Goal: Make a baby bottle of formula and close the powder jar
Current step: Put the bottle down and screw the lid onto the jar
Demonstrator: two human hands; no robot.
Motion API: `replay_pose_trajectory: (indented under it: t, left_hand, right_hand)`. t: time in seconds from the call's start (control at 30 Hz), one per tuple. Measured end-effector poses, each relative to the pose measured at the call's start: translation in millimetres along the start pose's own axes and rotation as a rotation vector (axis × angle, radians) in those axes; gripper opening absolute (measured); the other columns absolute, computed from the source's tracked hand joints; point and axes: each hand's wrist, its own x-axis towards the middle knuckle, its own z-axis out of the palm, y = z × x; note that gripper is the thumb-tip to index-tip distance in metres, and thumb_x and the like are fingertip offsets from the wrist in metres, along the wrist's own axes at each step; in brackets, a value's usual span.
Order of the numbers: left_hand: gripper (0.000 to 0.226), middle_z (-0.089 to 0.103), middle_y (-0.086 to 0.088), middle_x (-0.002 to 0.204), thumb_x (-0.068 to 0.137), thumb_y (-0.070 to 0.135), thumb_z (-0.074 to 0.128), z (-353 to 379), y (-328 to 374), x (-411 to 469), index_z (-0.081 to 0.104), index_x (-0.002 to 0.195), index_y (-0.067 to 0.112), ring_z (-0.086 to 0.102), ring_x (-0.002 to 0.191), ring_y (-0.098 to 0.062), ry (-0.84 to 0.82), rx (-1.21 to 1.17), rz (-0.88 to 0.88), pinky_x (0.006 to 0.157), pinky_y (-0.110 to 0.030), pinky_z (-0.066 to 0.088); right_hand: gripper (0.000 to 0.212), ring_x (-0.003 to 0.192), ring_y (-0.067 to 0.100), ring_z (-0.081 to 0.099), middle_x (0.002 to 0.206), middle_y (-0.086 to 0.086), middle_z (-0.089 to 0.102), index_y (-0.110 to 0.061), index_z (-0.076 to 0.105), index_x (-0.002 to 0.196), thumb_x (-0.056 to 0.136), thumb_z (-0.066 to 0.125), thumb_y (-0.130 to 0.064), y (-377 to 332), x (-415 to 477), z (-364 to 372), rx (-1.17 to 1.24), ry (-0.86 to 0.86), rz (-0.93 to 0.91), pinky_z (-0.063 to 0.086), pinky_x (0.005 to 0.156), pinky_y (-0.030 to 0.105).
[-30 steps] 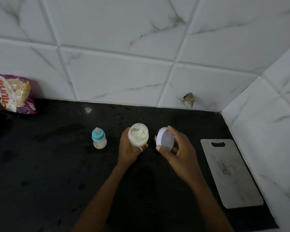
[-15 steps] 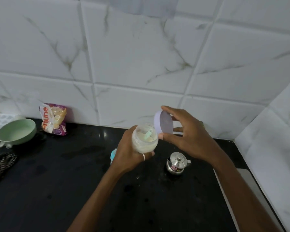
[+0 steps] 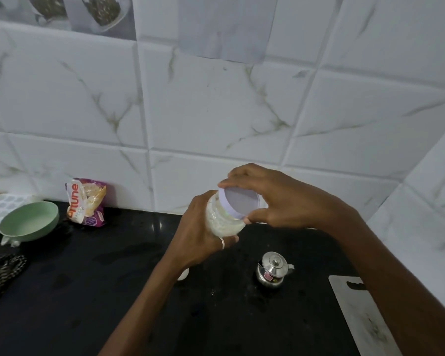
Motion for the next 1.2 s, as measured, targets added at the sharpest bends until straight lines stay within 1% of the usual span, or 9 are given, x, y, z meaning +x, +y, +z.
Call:
replay_pose_trajectory:
  t: [0.13,0.23,0.37,0.5,0.67,0.83,0.97,1.07,1.2]
  left_hand:
    - [0.074,0.068,0.028,0.109,0.061,0.026,0.097,4.4,-1.7,-1.0,0.061,0.125,0.032,0.065,0.102,-0.001,-0.006,0.041,-0.052,0.080,-0.002,0.045]
    - [0.096,0.063,0.008,0.131,0.065,0.034,0.097,2.5,-6.3,-6.1,0.047,0.145,0.024,0.061,0.117,-0.008,-0.017,0.015,-0.032,0.093,-0.007,0.042]
    - [0.097,0.063,0.007,0.134,0.065,0.034,0.097,1.6,-5.1,-8.8,0.046,0.147,0.026,0.061,0.121,-0.010,-0.019,0.017,-0.023,0.095,-0.009,0.043]
    - [0.081,0.067,0.025,0.118,0.065,0.024,0.096,-0.2,7.0,-13.6,0.055,0.131,0.044,0.064,0.111,0.006,0.015,-0.037,-0.012,0.085,-0.006,0.049]
    - [0.071,0.067,0.031,0.114,0.067,0.029,0.091,5.7,12.5,-14.2,0.059,0.127,0.043,0.063,0.108,0.013,0.052,-0.008,-0.041,0.085,-0.011,0.053]
    - [0.039,0.074,0.014,0.090,0.068,0.028,0.086,15.1,9.8,-13.0,0.065,0.100,0.035,0.073,0.086,-0.003,0.053,0.006,-0.141,0.077,-0.036,0.063]
    - [0.073,0.068,0.006,0.122,0.066,0.028,0.081,22.4,6.1,-22.9,0.053,0.133,0.033,0.066,0.109,-0.005,0.186,-0.025,-0.090,0.092,-0.028,0.056]
    - [0.059,0.067,0.017,0.108,0.067,0.017,0.082,19.4,8.6,-24.2,0.052,0.113,0.039,0.066,0.102,0.006,0.151,-0.098,-0.075,0.080,-0.018,0.054]
    - [0.072,0.069,0.017,0.115,0.064,0.032,0.091,6.9,0.6,-16.5,0.050,0.120,0.048,0.069,0.107,-0.002,0.010,-0.089,-0.080,0.084,-0.029,0.060]
  right_hand:
    - [0.077,0.131,0.005,0.040,0.143,-0.016,0.043,-0.041,0.047,0.148,0.084,0.079,-0.014,-4.8,4.4,-1.5,-0.024,-0.074,0.027,0.040,0.108,0.029]
    - [0.077,0.130,0.006,0.041,0.143,-0.014,0.044,-0.039,0.047,0.149,0.084,0.078,-0.012,-7.2,6.3,0.5,-0.068,-0.104,0.024,0.039,0.104,0.025]
    - [0.076,0.129,0.006,0.041,0.143,-0.013,0.045,-0.039,0.047,0.149,0.085,0.078,-0.014,-8.4,7.9,2.6,-0.098,-0.119,0.028,0.039,0.102,0.023]
    - [0.076,0.129,0.008,0.043,0.142,-0.013,0.045,-0.042,0.046,0.149,0.084,0.080,-0.020,-11.4,7.2,3.3,-0.098,-0.107,0.056,0.040,0.105,0.028]
    - [0.072,0.125,0.008,0.043,0.137,-0.015,0.047,-0.044,0.044,0.150,0.085,0.077,-0.042,-15.0,7.2,9.3,-0.104,-0.041,0.148,0.038,0.101,0.027]
    - [0.070,0.125,0.019,0.051,0.137,-0.006,0.050,-0.039,0.041,0.150,0.089,0.060,-0.066,-24.1,7.6,26.0,-0.164,0.057,0.318,0.041,0.097,0.032]
    - [0.071,0.115,0.027,0.059,0.130,0.005,0.055,-0.026,0.046,0.145,0.093,0.043,-0.074,-35.9,10.6,45.3,-0.303,0.152,0.436,0.043,0.090,0.035]
    - [0.078,0.110,0.028,0.062,0.125,0.004,0.059,-0.022,0.050,0.139,0.091,0.035,-0.081,-38.4,13.5,52.9,-0.323,0.194,0.488,0.039,0.080,0.034]
    - [0.085,0.118,0.026,0.060,0.135,0.000,0.058,-0.026,0.042,0.147,0.088,0.026,-0.085,-34.5,8.8,41.5,-0.371,0.171,0.465,0.044,0.087,0.040]
